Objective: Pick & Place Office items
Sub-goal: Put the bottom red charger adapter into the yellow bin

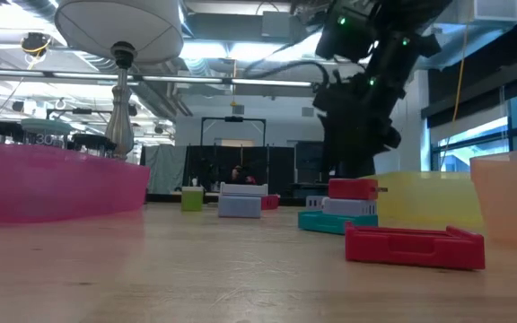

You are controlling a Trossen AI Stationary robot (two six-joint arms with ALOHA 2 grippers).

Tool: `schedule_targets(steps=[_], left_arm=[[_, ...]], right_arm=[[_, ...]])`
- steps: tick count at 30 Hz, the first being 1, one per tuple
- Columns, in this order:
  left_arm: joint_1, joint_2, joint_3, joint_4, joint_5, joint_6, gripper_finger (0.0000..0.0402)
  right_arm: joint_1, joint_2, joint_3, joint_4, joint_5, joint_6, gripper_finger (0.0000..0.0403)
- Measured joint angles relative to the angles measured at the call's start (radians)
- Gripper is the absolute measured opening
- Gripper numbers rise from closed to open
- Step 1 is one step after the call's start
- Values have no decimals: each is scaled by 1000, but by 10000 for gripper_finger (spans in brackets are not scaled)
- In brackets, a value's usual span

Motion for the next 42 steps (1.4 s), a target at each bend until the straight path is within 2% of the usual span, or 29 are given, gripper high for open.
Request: schedule_targets(steps=[7, 15, 27, 37, 42], left_arm=[[0, 0, 0, 0, -4, 0, 242], [0, 0, 0, 0, -10, 3, 242], [0, 0, 0, -5, -63, 3, 242], [0, 0, 0, -5, -62, 3, 242], [0, 0, 0, -5, -63, 3, 242]], right_arm=[[0, 59, 0, -2, -19, 24, 385], [0, 64, 0, -3, -63, 53, 377], [0, 64, 0, -20, -60, 51, 306], [0, 61, 1, -78, -55, 45, 217], [-3, 2, 1, -111, -52, 45, 211]])
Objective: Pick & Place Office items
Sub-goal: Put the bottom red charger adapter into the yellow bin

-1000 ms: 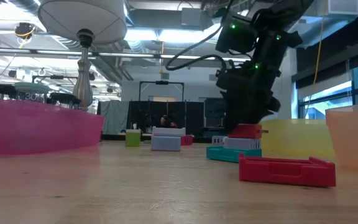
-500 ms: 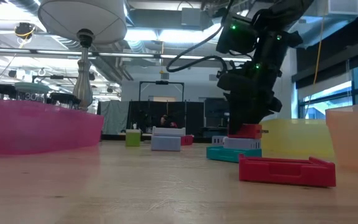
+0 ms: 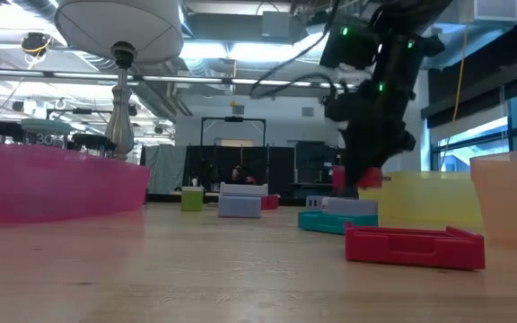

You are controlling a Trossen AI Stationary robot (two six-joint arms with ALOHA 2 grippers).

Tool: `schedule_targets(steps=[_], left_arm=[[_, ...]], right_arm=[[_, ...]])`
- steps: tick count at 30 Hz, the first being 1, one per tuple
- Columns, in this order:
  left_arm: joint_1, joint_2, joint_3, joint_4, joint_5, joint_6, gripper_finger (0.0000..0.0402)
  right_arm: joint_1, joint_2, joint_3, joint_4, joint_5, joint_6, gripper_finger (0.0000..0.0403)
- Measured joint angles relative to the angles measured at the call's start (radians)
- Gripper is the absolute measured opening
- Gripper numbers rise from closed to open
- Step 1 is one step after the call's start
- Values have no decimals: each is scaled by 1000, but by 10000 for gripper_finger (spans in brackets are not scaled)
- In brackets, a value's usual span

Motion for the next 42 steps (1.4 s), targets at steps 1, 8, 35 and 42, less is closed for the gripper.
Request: schedule_targets(steps=[1, 8, 35, 42], left_arm=[[0, 0, 0, 0, -1, 0, 242], [0, 0, 0, 0, -20, -2, 242], [0, 0, 0, 1, -69, -53, 242], [0, 0, 0, 1, -72, -75, 242]], right_arm=[[-4, -22, 0, 0, 0, 0, 211], [-53, -195, 0, -59, 100, -37, 228], [-413, -271, -317, 98, 49, -125, 227], [-427, -271, -342, 123, 42, -143, 227]])
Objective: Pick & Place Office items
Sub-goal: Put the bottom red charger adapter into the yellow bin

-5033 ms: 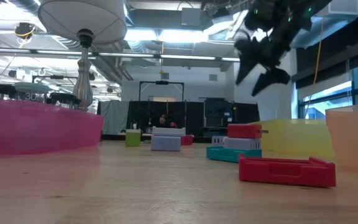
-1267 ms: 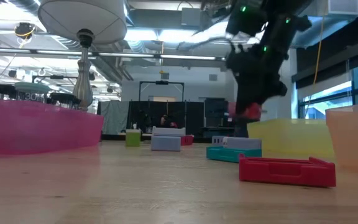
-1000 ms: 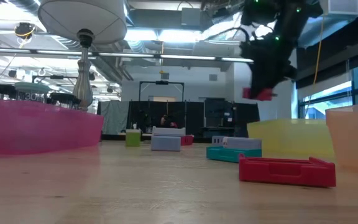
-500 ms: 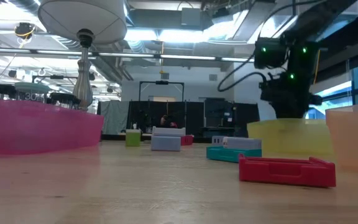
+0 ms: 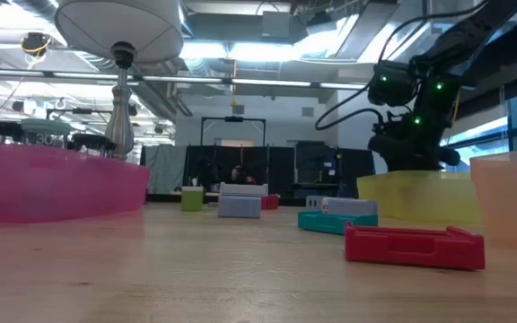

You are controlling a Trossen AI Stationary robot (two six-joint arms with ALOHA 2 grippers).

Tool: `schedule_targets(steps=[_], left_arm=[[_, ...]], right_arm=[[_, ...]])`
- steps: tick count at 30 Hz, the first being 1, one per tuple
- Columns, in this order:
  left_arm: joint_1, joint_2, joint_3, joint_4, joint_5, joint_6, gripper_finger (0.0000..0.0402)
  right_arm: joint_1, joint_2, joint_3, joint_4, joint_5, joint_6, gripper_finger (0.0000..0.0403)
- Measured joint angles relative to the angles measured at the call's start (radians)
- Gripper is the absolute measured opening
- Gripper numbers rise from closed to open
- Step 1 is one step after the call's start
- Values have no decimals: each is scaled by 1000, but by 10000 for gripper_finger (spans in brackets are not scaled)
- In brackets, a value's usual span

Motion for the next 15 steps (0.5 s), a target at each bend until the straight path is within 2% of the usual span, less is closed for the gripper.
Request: schedule_targets(steps=[10, 15], left_arm=[[0, 0, 0, 0, 9, -35, 242], [0, 0, 0, 0, 9, -60, 242]], right_arm=[[1, 0, -32, 10, -35, 60, 228], [1, 0, -32, 15, -35, 72, 247]])
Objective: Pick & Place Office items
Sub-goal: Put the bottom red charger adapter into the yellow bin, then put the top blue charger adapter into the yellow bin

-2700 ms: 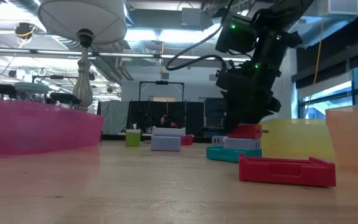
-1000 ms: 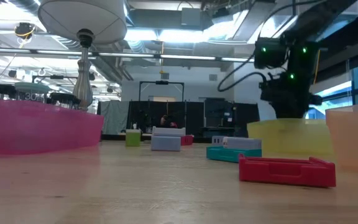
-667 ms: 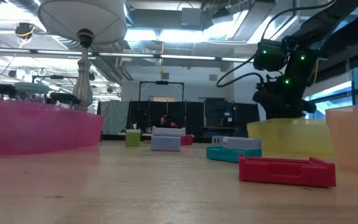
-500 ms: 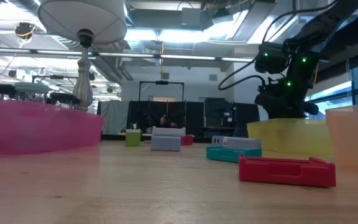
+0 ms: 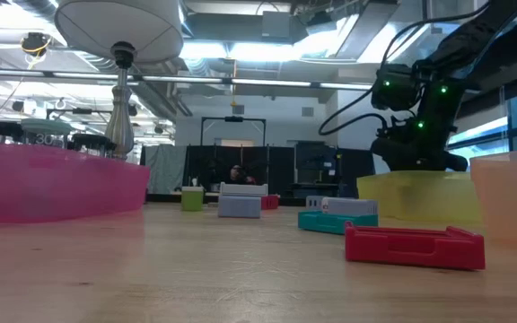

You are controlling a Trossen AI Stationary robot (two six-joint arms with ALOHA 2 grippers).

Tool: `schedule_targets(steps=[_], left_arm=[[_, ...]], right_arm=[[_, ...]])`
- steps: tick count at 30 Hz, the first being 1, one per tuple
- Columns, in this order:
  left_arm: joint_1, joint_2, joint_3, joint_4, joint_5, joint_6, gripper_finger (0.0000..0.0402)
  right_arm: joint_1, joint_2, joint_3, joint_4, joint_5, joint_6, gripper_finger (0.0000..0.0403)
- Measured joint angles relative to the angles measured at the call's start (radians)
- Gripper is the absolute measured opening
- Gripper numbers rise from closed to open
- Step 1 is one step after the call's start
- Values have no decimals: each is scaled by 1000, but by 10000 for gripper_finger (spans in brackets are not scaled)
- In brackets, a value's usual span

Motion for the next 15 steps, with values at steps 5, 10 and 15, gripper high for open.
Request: schedule_targets(steps=[5, 10, 15], left_arm=[[0, 0, 0, 0, 1, 0, 242], [0, 0, -12, 4, 10, 0, 242], [0, 1, -69, 6, 60, 0, 242]], right_arm=[[0, 0, 0, 2, 1, 0, 280], [-2, 0, 20, -2, 7, 0, 311], [-3, 0, 128, -102, -7, -51, 330]])
